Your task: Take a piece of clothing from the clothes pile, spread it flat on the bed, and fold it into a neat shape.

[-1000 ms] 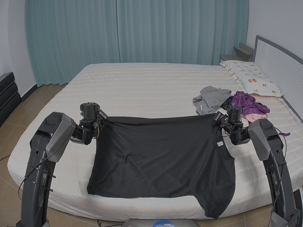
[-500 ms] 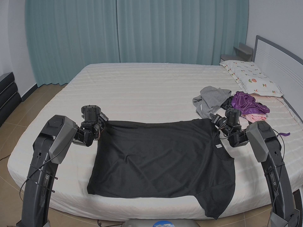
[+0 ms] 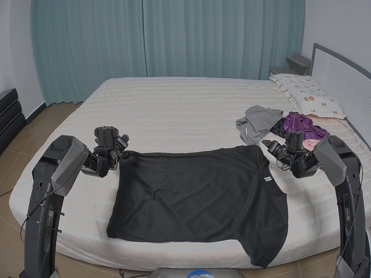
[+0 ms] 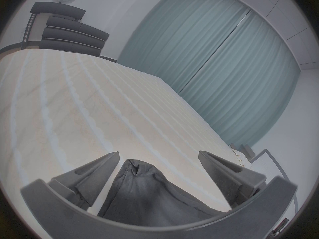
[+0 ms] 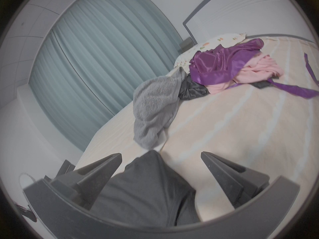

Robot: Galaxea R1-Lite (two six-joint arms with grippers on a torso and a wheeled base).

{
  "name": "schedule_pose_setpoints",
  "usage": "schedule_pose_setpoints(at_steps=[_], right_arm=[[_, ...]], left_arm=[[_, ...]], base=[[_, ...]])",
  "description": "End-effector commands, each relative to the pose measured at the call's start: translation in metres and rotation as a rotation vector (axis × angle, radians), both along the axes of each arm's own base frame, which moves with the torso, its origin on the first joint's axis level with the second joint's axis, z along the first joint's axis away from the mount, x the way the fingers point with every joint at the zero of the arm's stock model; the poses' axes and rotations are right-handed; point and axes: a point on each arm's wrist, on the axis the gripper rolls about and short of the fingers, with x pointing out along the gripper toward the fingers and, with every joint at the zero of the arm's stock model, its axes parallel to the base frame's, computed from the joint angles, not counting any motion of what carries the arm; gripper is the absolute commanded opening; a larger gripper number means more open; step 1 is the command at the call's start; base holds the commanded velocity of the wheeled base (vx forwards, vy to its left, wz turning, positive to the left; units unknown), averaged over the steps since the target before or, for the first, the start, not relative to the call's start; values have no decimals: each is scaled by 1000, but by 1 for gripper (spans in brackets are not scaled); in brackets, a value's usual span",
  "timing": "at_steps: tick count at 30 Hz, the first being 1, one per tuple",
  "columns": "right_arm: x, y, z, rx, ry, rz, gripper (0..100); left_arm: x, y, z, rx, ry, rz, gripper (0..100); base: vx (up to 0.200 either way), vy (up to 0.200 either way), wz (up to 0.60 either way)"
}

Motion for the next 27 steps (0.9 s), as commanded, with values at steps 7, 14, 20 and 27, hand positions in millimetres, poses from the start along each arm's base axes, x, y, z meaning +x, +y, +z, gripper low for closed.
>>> schedule_pose_setpoints(at_steps=[7, 14, 20, 27], right_arm=[[-103, 4, 52, 123, 58, 72, 100], [-160, 12, 48, 126, 121, 94, 100], [-199, 13, 38, 125, 97, 100, 100], [-234, 13, 25, 135, 165, 98, 100]], left_arm=[[-91, 10, 61, -56, 113, -104, 100], [-149, 10, 62, -63, 195, -118, 100], [-188, 9, 49, -102, 263, -158, 100], [-218, 6, 35, -130, 348, -150, 100]], base=[[0, 0, 0], [0, 0, 0], [0, 0, 0], [0, 0, 0]])
